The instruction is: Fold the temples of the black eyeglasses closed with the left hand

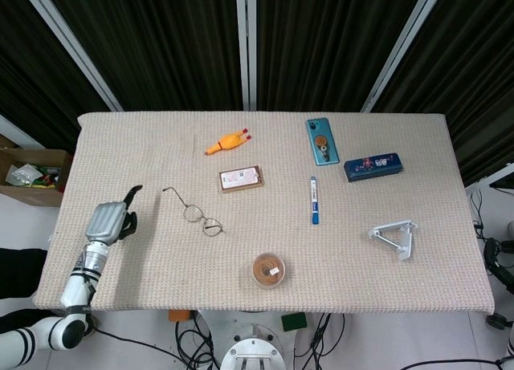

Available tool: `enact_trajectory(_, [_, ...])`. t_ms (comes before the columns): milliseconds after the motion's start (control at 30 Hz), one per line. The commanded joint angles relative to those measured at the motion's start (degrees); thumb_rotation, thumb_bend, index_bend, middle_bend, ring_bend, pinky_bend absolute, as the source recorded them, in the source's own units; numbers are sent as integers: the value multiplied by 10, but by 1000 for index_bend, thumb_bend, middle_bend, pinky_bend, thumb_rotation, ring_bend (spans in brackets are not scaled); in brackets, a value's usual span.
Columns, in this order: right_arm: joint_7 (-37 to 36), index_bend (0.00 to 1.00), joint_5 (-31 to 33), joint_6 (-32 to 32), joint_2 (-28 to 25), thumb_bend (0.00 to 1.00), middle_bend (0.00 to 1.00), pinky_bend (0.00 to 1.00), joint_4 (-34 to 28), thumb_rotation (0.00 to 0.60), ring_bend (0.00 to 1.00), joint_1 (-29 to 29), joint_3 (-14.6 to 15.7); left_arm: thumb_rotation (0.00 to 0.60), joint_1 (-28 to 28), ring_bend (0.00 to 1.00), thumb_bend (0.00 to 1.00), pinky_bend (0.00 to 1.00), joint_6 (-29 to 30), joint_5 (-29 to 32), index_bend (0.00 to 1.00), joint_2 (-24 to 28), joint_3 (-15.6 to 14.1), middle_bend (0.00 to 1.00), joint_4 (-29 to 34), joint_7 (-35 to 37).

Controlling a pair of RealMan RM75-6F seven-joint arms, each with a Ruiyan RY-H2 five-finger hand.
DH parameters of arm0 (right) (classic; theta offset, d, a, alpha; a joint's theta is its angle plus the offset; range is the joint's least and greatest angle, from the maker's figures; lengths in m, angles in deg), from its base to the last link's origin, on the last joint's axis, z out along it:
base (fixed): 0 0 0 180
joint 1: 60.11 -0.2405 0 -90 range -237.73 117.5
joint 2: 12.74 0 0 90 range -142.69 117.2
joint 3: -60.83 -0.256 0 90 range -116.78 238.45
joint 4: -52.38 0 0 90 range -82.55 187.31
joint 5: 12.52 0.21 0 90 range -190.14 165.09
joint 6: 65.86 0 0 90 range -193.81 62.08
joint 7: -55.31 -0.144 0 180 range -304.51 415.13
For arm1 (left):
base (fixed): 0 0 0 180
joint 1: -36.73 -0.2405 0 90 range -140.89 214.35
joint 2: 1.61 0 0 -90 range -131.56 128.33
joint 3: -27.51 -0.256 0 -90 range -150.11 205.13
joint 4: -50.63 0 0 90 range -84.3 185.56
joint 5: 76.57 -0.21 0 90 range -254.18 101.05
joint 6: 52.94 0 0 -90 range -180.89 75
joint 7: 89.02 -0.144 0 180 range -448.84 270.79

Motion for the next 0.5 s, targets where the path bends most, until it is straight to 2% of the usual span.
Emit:
enact_trajectory(33, [0, 0, 2, 1, -1, 439, 0, 0, -1, 600, 0, 1, 0, 600, 12, 936, 647, 957, -21, -19, 87, -12, 7, 986, -17, 19])
enact_trajectory(500, [9, 0, 3, 13, -4, 438, 0, 0, -7, 600, 0, -2, 0, 600, 53, 941, 657, 960, -39, -97, 84, -28, -1, 984, -2, -1])
